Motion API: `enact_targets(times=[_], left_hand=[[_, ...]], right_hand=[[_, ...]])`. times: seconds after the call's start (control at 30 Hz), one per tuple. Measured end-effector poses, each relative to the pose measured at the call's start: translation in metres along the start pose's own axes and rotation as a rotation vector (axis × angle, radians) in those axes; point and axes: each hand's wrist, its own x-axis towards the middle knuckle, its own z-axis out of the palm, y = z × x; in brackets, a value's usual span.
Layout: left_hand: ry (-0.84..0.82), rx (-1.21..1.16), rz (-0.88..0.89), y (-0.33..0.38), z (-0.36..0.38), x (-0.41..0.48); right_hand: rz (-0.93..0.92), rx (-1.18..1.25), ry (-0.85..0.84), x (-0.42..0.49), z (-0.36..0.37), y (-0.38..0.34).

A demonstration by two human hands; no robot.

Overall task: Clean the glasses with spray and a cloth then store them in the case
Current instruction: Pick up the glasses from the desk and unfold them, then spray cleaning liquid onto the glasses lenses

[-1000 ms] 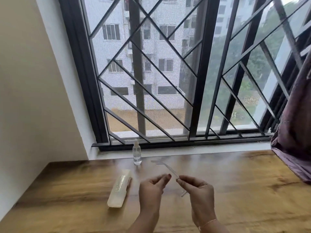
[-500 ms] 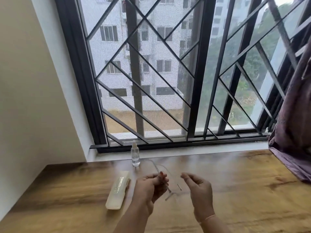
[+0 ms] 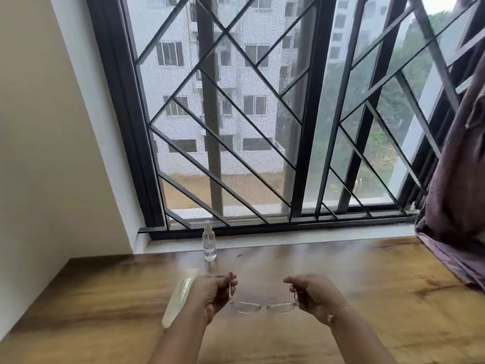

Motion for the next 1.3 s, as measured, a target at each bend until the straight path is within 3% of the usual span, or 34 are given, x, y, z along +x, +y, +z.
enact_targets(times=[0.33, 0.8, 0.97, 1.1, 1.3], left_hand=[[0.236, 0.249, 0.108, -0.034, -0.012, 0.043], [0.267, 0.535, 0.199, -0.048, -0.026, 0.063], [0.408, 0.692, 0.315, -0.027, -0.024, 0.059], [0.483, 0.761, 0.457, 0.006, -0.015, 0.066], [0.437, 0.72, 0.475, 0.047, -0.006, 0.092]], right_hand=[[-0.141, -0.318, 0.155, 0.051, 0.021, 0.027], [-0.08, -0.547, 0.231, 0.071, 0.02, 0.032], [-0.219, -0.764, 0.424, 0.072, 0.045, 0.003], [-0.404, -0.714, 0.24, 0.089, 0.092, -0.024], [-0.428, -0.702, 0.003, 0.123, 0.16, -0.044]])
